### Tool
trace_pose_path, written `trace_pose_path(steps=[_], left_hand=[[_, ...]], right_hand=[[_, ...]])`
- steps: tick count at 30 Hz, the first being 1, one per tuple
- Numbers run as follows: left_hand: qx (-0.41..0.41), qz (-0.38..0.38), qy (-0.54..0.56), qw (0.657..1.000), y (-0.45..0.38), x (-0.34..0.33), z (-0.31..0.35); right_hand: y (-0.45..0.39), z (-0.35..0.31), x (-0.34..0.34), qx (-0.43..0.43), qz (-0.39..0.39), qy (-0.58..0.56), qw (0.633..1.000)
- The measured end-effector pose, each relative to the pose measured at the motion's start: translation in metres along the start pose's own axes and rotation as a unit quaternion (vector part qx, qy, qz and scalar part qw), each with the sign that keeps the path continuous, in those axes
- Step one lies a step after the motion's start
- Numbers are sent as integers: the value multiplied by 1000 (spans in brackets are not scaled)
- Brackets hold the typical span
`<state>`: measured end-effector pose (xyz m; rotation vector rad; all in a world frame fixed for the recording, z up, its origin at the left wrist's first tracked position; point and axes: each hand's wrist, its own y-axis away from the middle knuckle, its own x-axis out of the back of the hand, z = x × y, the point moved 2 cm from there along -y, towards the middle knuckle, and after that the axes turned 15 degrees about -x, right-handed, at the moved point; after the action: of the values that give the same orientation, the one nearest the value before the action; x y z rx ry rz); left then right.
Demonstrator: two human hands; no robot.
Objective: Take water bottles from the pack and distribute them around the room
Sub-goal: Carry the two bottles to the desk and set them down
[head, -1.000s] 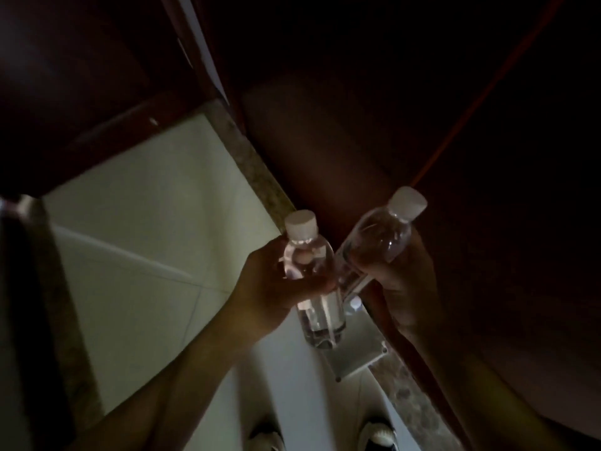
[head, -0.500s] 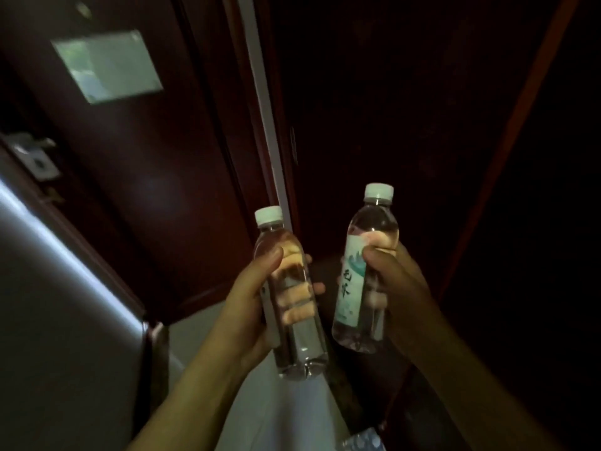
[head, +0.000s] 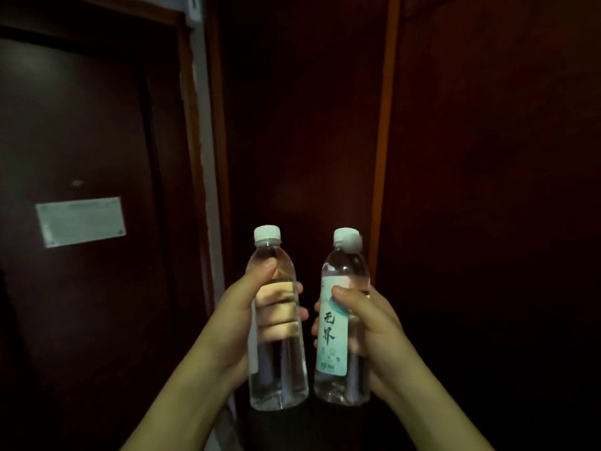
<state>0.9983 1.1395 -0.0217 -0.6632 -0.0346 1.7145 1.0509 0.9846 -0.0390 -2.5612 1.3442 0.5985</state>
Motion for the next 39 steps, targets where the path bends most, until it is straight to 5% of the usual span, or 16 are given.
trace_pose_path(steps=[9,17,24,34,39], left_hand=[[99,-168,75,978,-9,-62,-27],[203,-371,147,894,95,-199,-42],[329,-538,225,743,269,-337,-29],[471,-642,261,547,578,-478,25],[511,-692,358,364,685,-521,50]], right_hand=[[88,-22,21,98,206,34,973],[275,-22,45,175,418,4,891],[509,-15,35,277,582,-5,765],[834,37,-49,355,776,-8,522],[933,60,-77,355,820,-9,449]])
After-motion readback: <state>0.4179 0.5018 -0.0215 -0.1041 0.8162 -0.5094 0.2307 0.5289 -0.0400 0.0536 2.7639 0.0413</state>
